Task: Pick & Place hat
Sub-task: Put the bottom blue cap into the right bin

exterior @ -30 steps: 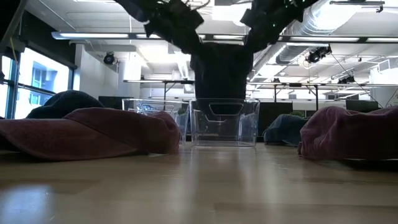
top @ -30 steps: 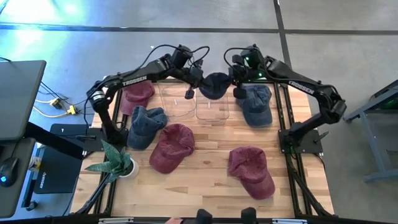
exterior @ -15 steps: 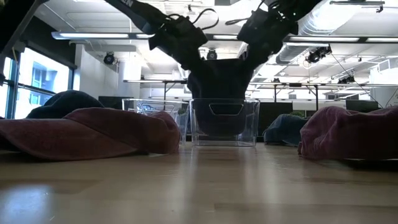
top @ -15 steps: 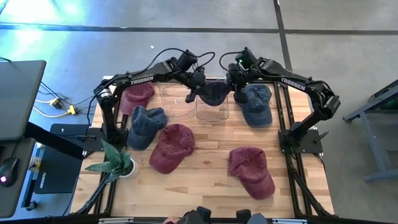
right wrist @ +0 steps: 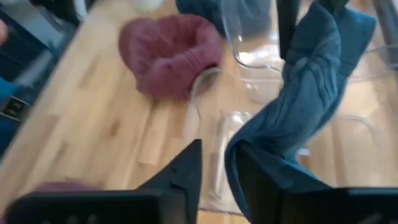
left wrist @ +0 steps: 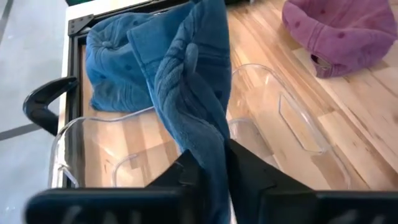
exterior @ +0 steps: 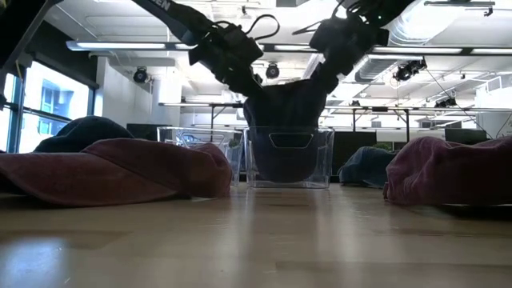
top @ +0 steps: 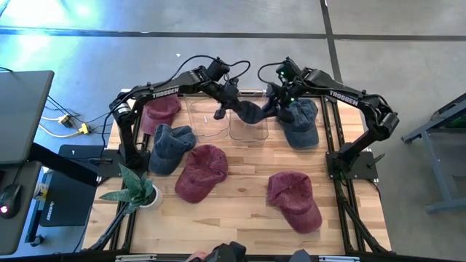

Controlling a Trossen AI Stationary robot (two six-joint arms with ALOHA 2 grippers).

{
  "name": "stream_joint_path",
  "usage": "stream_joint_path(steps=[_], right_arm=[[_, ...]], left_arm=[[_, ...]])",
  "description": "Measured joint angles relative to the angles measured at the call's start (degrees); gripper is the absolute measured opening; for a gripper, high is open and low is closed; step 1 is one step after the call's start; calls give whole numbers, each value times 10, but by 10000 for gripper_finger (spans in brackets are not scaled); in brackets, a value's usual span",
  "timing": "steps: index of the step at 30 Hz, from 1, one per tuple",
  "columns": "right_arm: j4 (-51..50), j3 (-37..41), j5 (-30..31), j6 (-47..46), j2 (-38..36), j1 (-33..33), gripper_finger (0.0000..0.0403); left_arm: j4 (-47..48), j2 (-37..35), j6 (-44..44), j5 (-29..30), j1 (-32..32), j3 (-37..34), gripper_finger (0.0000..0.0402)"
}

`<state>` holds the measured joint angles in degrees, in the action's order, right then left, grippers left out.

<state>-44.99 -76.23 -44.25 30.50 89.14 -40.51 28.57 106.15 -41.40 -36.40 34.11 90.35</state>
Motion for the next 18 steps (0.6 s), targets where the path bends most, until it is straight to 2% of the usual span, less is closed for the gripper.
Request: stream_joint_path(steps=[3,6,11,13,16,18], right_arm=[[34,0,3,-51,4,2,146],[76,0,10,-111,18,6,184],[121,0,115,-191,46,22,231],[125,0,143,-198,55,27,238],[133,0,113,-191,63,29,231],[136,0,80,-191,64,28,210]], left_arm=[[0,0,2,-3,0,0,8],[0,0,10,-3,0,0,8],[1,0,11,-3,0,0,16],[1,0,11,-3,0,0,14],[1,0,11,-2,0,0,10],[1,0,12,-2,0,0,9]])
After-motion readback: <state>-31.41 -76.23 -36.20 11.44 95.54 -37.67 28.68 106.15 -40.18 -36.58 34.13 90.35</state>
